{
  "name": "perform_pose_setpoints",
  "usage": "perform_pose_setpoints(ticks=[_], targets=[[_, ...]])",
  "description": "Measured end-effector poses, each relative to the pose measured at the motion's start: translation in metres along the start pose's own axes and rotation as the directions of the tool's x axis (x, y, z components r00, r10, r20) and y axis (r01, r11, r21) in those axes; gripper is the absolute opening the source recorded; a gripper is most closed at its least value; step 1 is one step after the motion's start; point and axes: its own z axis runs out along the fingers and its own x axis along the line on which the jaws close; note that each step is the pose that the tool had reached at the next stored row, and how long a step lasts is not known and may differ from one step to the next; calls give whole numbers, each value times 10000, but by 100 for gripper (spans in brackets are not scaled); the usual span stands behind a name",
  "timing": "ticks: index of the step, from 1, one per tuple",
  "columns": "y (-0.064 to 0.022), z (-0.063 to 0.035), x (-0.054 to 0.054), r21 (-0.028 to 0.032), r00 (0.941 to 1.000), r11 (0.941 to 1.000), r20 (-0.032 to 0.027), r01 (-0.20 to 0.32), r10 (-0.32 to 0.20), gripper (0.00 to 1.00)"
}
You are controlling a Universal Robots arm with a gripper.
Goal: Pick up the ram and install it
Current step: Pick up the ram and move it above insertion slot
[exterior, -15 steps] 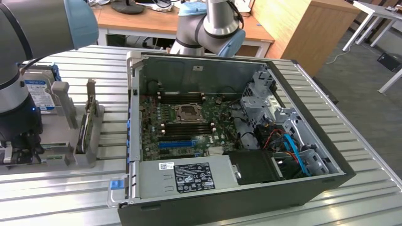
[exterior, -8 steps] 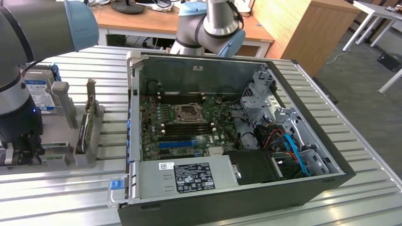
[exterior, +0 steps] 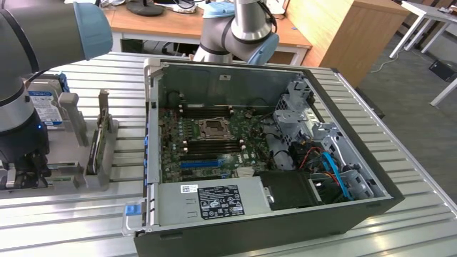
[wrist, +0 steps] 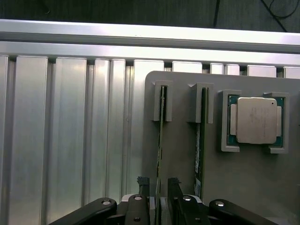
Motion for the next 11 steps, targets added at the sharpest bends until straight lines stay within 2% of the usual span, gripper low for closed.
perform_pose_setpoints(ticks=[11], targets=[[0,0,0,0,10000,10000,0,-1,1,28]])
